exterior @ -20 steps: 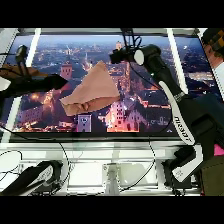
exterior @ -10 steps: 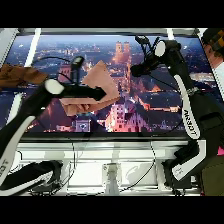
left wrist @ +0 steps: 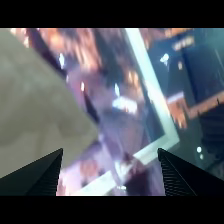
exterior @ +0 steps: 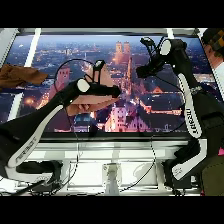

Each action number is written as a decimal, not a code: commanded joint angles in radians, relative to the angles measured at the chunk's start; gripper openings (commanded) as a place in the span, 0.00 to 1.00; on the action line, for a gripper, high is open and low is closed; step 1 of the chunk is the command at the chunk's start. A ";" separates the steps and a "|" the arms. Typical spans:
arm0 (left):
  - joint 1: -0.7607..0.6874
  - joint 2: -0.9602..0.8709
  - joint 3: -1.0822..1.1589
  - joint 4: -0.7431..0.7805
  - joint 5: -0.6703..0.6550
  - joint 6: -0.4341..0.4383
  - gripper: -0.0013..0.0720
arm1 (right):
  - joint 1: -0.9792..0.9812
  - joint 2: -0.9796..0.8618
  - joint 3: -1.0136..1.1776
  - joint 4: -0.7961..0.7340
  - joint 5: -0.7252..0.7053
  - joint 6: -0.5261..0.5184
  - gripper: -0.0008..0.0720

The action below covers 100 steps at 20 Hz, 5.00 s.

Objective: Fold the clothes and pants, and hang the long-sleeved shirts on hangers.

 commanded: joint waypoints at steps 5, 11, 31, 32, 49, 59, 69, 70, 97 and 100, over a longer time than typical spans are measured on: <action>-0.011 -0.207 0.246 0.222 -0.204 -0.285 0.97 | -0.034 0.001 0.000 -0.010 0.037 -0.003 0.43; -0.021 -0.232 0.260 0.267 -0.277 -0.406 0.97 | -0.034 0.001 0.000 -0.008 0.039 -0.004 0.43; 0.018 -0.306 0.274 0.255 -0.267 -0.575 0.03 | -0.032 0.001 0.000 0.019 0.051 -0.007 0.18; 0.032 -0.289 0.282 0.255 -0.265 -0.533 0.03 | -0.032 0.000 0.000 0.019 0.049 -0.007 0.18; 0.314 0.178 0.291 0.259 -0.285 -0.251 0.04 | 0.104 -0.140 -0.197 0.338 -0.193 -0.177 0.74; 0.322 0.176 0.291 0.391 -0.313 -0.251 0.04 | 0.130 -0.198 -0.193 0.419 -0.247 -0.148 0.02; 0.421 0.179 0.291 0.431 -0.424 -0.251 0.04 | 0.089 0.134 0.000 0.188 -0.016 -0.168 0.02; 0.433 0.179 0.291 0.431 -0.440 -0.251 0.04 | 0.066 0.172 0.000 0.171 0.017 -0.147 0.02; 0.666 0.411 0.291 0.344 -0.405 -0.147 0.43 | 0.441 0.385 0.174 0.069 -0.348 -0.011 0.02; 0.715 0.416 0.291 0.351 -0.485 -0.146 0.43 | 0.422 0.418 0.172 0.015 -0.230 -0.014 0.02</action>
